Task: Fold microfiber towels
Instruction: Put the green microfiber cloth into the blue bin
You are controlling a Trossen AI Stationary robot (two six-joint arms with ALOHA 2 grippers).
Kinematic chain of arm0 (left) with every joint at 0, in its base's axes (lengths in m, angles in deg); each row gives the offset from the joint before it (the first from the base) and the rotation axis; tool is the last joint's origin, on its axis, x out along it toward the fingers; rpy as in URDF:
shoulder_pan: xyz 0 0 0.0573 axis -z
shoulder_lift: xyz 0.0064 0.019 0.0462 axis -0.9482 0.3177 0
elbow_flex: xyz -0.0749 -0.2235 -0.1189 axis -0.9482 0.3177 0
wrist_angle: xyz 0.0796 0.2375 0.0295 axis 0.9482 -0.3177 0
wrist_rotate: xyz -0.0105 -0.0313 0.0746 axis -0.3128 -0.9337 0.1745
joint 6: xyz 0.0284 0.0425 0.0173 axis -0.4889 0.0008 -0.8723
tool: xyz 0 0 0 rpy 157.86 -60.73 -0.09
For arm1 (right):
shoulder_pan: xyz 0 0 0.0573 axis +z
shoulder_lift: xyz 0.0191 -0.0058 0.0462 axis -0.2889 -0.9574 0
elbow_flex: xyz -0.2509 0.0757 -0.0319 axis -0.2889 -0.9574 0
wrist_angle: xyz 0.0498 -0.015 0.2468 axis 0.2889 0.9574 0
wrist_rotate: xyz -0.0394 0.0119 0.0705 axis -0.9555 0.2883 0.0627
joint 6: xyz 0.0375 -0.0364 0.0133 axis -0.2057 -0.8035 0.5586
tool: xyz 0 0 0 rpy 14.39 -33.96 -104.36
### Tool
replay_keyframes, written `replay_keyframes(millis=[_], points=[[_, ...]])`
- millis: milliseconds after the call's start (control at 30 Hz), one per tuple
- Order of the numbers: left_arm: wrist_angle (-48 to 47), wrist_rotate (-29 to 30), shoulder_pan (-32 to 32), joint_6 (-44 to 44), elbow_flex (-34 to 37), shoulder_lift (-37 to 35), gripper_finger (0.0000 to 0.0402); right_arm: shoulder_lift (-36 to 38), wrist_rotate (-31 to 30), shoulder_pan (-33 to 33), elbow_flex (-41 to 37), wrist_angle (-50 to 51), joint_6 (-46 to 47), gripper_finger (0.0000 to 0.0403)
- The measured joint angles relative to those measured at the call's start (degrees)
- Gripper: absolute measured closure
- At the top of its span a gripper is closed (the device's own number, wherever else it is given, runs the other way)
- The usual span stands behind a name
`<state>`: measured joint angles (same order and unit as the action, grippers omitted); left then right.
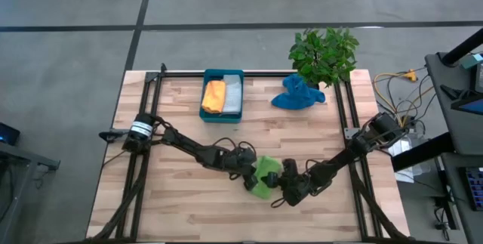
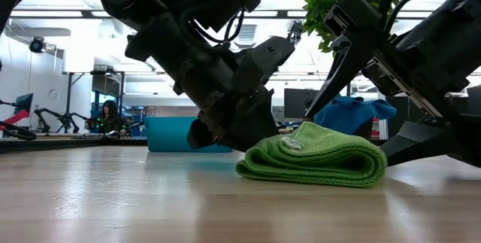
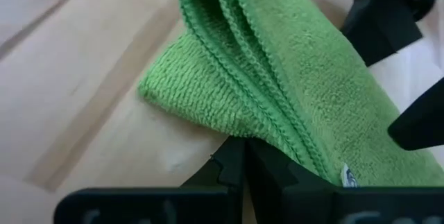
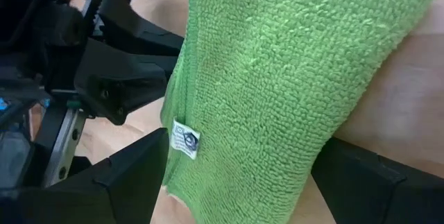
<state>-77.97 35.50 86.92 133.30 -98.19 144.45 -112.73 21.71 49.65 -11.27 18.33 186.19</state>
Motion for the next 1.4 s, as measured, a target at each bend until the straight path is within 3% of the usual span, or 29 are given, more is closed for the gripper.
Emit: replay_keyframes(millis=[367,733,1033,1167,1400], points=[[0.0,-1.8,-0.1,0.0,0.1,0.1,0.0401,-0.1,-0.1,0.0,0.4,-1.5,-4.7,0.0091],[-0.1,-1.8,-0.1,-0.5,0.4,-0.5,0.0401,-0.3,0.7,-0.1,0.4,-4.0,-11.2,0.0245],[-2.1,-3.7,-2.3,-8.4,1.2,-6.2,0.04,-0.3,0.9,0.1,0.3,-4.7,-19.1,0.0361],[-0.9,-2.7,-3.2,-14.0,1.4,-11.2,0.0375,-0.3,0.9,0.1,0.3,-4.9,-23.3,0.0387],[-2.3,-2.3,-3.6,-15.3,3.2,-19.3,0.0279,1.6,1.1,0.1,0.4,-5.9,-27.7,0.0388]])
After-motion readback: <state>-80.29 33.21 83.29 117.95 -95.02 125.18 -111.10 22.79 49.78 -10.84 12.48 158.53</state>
